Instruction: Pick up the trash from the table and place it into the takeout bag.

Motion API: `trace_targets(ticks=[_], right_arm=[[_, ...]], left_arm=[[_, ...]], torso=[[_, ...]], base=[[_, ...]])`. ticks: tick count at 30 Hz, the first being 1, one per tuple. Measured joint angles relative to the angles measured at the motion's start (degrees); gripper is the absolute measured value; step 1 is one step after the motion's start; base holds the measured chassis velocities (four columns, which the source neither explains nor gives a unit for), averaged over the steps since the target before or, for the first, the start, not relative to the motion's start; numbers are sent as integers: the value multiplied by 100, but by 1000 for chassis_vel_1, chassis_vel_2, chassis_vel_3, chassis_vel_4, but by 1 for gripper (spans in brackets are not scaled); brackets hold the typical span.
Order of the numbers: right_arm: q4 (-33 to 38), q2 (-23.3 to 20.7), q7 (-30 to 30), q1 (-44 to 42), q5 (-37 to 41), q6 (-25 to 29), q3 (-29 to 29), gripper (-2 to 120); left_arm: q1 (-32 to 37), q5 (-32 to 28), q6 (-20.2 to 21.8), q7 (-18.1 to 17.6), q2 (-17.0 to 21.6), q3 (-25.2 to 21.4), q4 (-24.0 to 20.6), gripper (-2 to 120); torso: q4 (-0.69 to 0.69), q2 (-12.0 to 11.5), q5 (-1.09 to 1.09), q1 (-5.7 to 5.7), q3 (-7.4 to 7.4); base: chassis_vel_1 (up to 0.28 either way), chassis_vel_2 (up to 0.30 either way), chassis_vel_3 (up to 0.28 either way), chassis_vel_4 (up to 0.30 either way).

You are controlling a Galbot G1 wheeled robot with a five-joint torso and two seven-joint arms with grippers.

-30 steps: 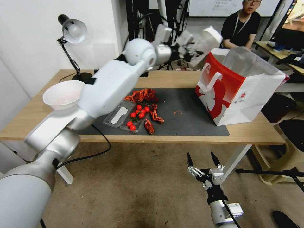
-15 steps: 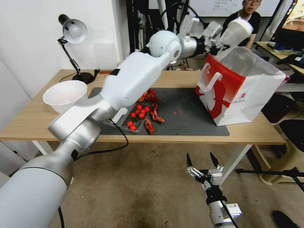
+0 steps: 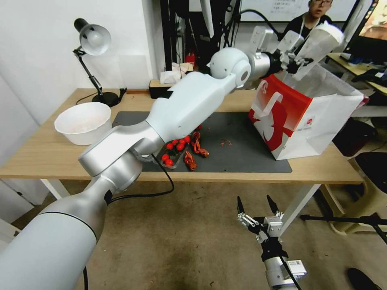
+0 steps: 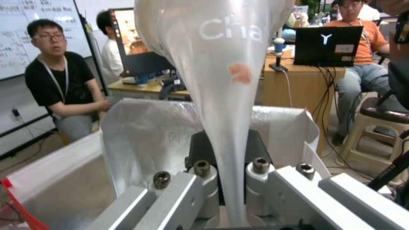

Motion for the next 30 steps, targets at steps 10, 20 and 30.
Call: trace_targets(ticks=[10, 20, 30], right_arm=[[-6, 6, -3, -10, -3, 6, 2, 100], [-9, 23, -6, 6, -10, 9, -13, 100], [1, 17, -8, -3, -10, 9, -17, 100]], left_arm=[[133, 5, -15, 5, 18, 87, -112, 12], [170, 32, -1, -6, 69, 23, -237, 47], [515, 34, 25, -303, 615, -398, -1015, 82]], torso=[[0, 0, 0, 0, 0], [-1, 0, 0, 0, 0], [-1, 0, -1, 0, 0]], base=[[0, 0, 0, 0], [0, 0, 0, 0], [0, 0, 0, 0]])
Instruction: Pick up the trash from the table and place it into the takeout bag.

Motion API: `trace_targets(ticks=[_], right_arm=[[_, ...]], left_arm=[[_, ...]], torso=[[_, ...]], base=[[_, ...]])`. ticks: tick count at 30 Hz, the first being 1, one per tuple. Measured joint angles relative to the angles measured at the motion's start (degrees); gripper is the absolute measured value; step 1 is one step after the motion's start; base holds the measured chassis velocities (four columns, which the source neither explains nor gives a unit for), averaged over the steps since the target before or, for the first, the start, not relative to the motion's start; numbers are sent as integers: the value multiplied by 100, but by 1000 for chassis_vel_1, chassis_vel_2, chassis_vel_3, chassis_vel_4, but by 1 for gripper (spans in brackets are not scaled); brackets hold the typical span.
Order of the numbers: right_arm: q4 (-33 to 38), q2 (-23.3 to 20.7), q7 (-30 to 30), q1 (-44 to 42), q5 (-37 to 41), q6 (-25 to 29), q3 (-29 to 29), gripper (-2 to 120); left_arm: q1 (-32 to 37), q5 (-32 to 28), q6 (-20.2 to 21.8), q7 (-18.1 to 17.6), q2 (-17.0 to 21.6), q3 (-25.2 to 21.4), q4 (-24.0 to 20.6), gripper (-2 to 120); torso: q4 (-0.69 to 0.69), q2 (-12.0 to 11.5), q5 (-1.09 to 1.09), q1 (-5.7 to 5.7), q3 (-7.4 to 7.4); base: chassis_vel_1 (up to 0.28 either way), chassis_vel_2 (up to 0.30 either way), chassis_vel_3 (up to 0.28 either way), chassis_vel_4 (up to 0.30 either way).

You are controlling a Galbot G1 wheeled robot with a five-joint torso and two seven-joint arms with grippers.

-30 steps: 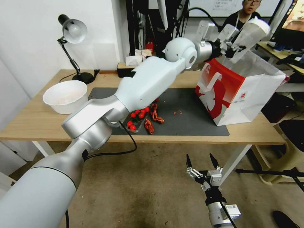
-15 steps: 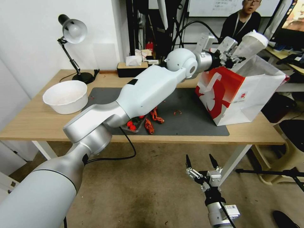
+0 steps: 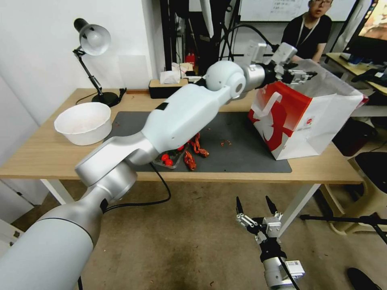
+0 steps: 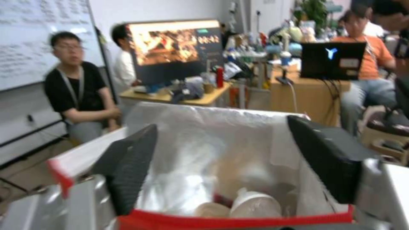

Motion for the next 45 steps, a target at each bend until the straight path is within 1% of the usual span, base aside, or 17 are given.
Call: trace_targets(ticks=[1, 4, 5, 6, 8, 9, 10, 13, 14, 16, 17, 20, 22, 25, 31, 34, 45], right_arm=[[12, -2, 0, -5, 0, 0, 0, 100], [32, -1, 0, -19, 0, 0, -1, 100], [40, 2, 0, -26, 0, 0, 0, 100], [40, 2, 0, -26, 0, 0, 0, 100], [46, 5, 0, -30, 0, 1, 0, 100], [50, 12, 0, -29, -6, 1, -1, 100], [50, 12, 0, -29, -6, 1, -1, 100], [51, 55, 0, -22, -65, 1, -22, 100], [51, 55, 0, -22, -65, 1, -22, 100], [54, 91, 1, -21, -93, 1, -42, 100], [54, 91, 1, -21, -93, 1, -42, 100], [59, 129, 2, -24, -116, 0, -57, 100], [62, 139, 2, -24, -120, 0, -59, 100], [66, 179, 3, -23, -144, -4, -73, 100], [65, 208, 5, -9, -170, -18, -101, 100], [55, 227, 9, 9, -192, -30, -121, 100], [102, 186, 12, 6, -202, -49, -114, 100]], left_arm=[[107, 34, 10, -64, 157, -111, -191, 88], [335, 189, 43, -221, 476, -340, -568, 96], [544, 347, 83, -454, 725, -495, -862, 99], [544, 347, 83, -454, 725, -495, -862, 99], [780, 475, 125, -791, 982, -651, -1151, 100], [1045, 577, 156, -1123, 1224, -805, -1422, 100], [1045, 577, 156, -1123, 1224, -805, -1422, 100], [1614, 1160, 90, -1598, 1636, -1097, -1854, 100], [1614, 1160, 90, -1598, 1636, -1097, -1854, 100], [2030, 1511, -26, -2132, 1844, -1290, -2168, 100], [2030, 1511, -26, -2132, 1844, -1290, -2168, 100], [2552, 1702, -137, -2890, 2017, -1511, -2606, 100], [2692, 1773, -167, -3019, 2060, -1575, -2709, 100], [3325, 2075, -353, -3609, 2220, -1825, -3000, 100], [4021, 2133, -471, -3970, 2398, -2187, -3262, 100], [4819, 2449, -606, -4122, 2566, -2670, -3494, 100], [6561, 2684, -896, -4083, 2810, -3475, -4055, 100]], torso=[[0, 0, -1, 0, 0], [1, 0, -1, 0, 0], [1, 0, -2, 0, 0], [1, 0, -2, 0, 0], [1, 0, -2, 0, 0], [2, 0, -2, 0, 0], [2, 0, -2, 0, 0], [2, 0, -1, 0, 0], [2, 0, -1, 0, 0], [2, 0, -1, 0, 0], [2, 0, -1, 0, 0], [-1, 0, 0, 0, 0], [-1, 0, 0, 0, 0], [0, 0, -1, -1, 0], [1, 0, 0, -1, 0], [1, 0, 0, -1, 0], [1, 0, 0, -2, -1]], base=[[0, 0, 0, 0], [0, 0, 0, 0], [0, 0, 0, 0], [0, 0, 0, 0], [0, 0, 0, 0], [0, 0, 0, 0], [0, 0, 0, 0], [0, 0, 0, 0], [0, 0, 0, 0], [0, 0, 0, 0], [0, 0, 0, 0], [0, 0, 0, 0], [0, 0, 0, 0], [0, 0, 0, 0], [0, 0, 0, 0], [0, 0, 0, 0], [0, 0, 0, 0]])
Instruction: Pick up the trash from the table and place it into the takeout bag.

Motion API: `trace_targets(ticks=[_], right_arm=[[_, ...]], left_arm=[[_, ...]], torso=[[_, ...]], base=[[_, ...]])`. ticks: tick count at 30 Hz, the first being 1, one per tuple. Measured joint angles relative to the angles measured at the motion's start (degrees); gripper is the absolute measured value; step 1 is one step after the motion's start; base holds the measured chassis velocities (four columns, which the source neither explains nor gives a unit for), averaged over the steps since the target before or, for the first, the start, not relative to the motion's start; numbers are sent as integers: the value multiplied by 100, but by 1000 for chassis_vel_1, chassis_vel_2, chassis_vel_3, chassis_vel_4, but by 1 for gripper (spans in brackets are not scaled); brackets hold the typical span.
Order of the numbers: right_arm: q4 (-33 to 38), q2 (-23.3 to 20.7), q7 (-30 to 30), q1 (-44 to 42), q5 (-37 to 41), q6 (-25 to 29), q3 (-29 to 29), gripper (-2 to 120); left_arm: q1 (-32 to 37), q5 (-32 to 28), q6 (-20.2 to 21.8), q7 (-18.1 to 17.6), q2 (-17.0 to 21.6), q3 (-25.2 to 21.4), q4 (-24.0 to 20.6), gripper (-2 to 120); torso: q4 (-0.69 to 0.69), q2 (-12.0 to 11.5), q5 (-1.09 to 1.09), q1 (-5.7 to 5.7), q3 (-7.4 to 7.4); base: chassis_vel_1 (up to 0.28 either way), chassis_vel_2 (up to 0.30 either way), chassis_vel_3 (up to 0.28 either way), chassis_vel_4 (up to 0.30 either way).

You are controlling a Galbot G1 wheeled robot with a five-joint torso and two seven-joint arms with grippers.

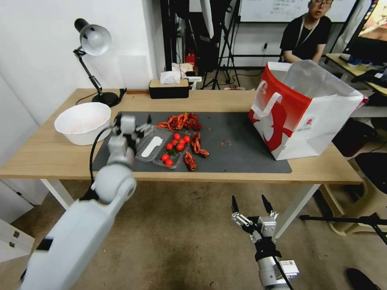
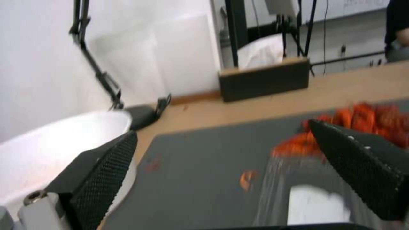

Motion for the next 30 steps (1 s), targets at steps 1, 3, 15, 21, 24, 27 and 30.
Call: trace_targets(ticks=[1, 3, 15, 21, 24, 27, 30], right_arm=[[13, -18, -3, -3, 0, -1, 5, 100], [26, -35, -12, -8, 2, -2, 7, 100], [90, -354, -218, -28, 198, -16, 124, 100], [125, -396, -228, -12, 250, -18, 149, 100], [148, -419, -242, -8, 275, -20, 166, 100], [172, -467, -290, -5, 354, -21, 192, 100], [172, -484, -322, -3, 407, -19, 196, 100]], left_arm=[[257, 26, -46, 46, 55, -125, -68, 100], [410, 36, -84, 65, 98, -207, -104, 100], [2016, 43, -484, 213, 198, -1308, -539, 100], [2672, 48, -788, 330, 61, -1514, -664, 100], [2844, 51, -932, 421, 22, -1593, -687, 100], [3073, -41, -1061, 479, -31, -1712, -721, 100], [3177, -129, -1138, 511, -63, -1750, -745, 100]], torso=[[0, 0, 0, 0, 0], [-1, -1, 0, 0, 0], [0, 0, 0, 1, 0], [0, 0, 0, 1, 1], [0, 0, 1, 1, 0], [-1, 0, 1, 1, 1], [-1, 0, 1, 1, 0]], base=[[0, 0, 0, 0], [0, 0, 0, 0], [0, 0, 0, 0], [0, 0, 0, 0], [0, 0, 0, 0], [0, 0, 0, 0], [0, 0, 0, 0]])
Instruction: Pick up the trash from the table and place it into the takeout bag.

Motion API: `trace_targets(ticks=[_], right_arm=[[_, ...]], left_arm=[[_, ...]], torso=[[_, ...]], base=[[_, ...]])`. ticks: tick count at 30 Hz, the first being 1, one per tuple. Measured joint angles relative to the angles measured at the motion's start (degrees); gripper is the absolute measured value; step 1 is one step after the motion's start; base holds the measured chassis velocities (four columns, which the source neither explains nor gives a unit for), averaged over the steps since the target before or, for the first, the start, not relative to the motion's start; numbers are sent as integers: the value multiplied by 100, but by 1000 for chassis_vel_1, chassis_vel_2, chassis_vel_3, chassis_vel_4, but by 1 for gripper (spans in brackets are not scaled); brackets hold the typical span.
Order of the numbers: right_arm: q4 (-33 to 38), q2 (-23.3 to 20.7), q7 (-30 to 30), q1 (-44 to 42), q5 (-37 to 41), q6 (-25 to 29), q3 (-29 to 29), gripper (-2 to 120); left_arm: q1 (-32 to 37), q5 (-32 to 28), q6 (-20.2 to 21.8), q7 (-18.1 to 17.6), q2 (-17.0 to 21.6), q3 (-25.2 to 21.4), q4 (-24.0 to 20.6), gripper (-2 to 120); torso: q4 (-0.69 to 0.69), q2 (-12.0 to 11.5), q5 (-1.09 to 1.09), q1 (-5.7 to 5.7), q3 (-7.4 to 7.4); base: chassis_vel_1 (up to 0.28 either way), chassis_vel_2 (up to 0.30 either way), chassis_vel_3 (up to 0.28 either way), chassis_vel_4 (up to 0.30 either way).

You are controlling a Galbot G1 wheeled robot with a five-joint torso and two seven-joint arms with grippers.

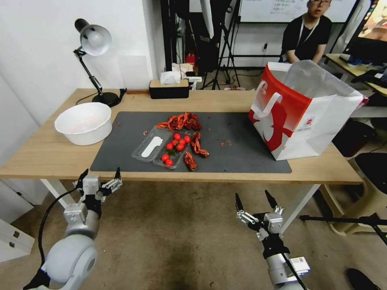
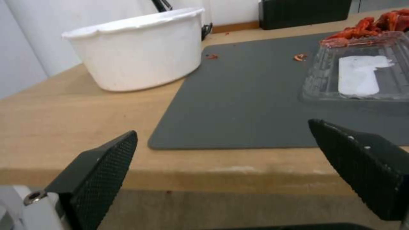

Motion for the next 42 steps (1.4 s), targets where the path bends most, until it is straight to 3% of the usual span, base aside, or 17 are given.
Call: trace_targets(ticks=[12, 15, 17, 20, 25, 42], right_arm=[[32, 74, 29, 55, 53, 15, 6, 100], [85, 126, 34, 44, 56, 49, 22, 100], [87, 128, 34, 44, 57, 49, 23, 100], [102, 161, 30, 45, 63, 85, 35, 100], [107, 216, 21, 45, 63, 131, 34, 100], [119, 227, 30, 49, 59, 154, 31, 100]], left_arm=[[323, 88, -508, 184, -146, 146, 13, 100], [342, 195, -932, 417, -164, 178, 129, 100], [343, 202, -956, 437, -165, 178, 134, 100], [346, 313, -1341, 879, -172, 146, 237, 100], [351, 353, -1418, 1045, -168, 139, 275, 100], [358, 374, -1383, 1038, -161, 145, 278, 100]], torso=[[0, 0, 0, 0, 0], [0, 0, 0, 0, 0], [0, 0, 0, 0, 0], [0, 0, 0, 0, 0], [0, 0, 0, 1, 0], [0, 0, 0, 1, 0]], base=[[0, 0, 0, 0], [0, 0, 0, 0], [0, 0, 0, 0], [0, 0, 0, 0], [0, 0, 0, 0], [0, 0, 0, 0]])
